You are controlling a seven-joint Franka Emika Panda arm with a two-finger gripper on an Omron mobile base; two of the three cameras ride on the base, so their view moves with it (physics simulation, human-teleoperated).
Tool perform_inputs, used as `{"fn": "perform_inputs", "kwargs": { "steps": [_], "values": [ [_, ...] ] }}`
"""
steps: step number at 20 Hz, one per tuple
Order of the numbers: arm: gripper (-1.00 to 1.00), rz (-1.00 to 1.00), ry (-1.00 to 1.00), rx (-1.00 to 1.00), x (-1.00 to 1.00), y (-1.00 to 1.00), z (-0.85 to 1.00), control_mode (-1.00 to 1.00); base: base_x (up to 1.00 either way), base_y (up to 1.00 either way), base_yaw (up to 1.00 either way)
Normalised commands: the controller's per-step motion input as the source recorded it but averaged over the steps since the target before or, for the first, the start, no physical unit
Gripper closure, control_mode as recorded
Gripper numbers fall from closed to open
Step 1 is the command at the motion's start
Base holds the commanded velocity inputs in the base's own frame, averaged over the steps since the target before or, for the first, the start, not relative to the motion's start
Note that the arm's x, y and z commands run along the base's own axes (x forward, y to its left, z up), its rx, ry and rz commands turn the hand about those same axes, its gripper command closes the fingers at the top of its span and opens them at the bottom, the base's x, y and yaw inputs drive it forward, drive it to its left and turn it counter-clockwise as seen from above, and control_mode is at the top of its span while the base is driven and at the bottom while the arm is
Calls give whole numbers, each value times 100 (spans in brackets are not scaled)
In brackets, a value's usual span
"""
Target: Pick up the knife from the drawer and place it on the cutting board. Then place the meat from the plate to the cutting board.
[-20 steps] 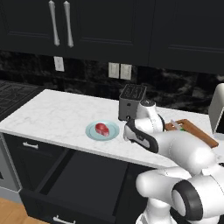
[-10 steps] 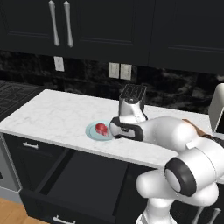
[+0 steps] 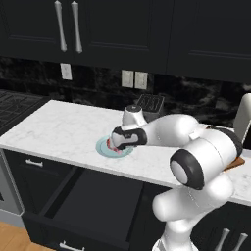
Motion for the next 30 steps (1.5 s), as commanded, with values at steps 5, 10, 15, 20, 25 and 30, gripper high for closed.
{"fn": "perform_inputs", "kwargs": {
  "steps": [5,10,15,20,25,30],
  "values": [
    [-100,0,0,0,45,5,-11,-100,0,0,0],
    [-100,0,0,-4,25,22,-29,-100,0,0,0],
    [-100,0,0,-2,29,16,-20,-100,0,0,0],
    [-100,0,0,0,35,0,-11,-100,0,0,0],
    [-100,0,-1,0,29,0,-23,-100,0,0,0],
    [-100,0,0,0,10,0,-26,-100,0,0,0]
  ]
}}
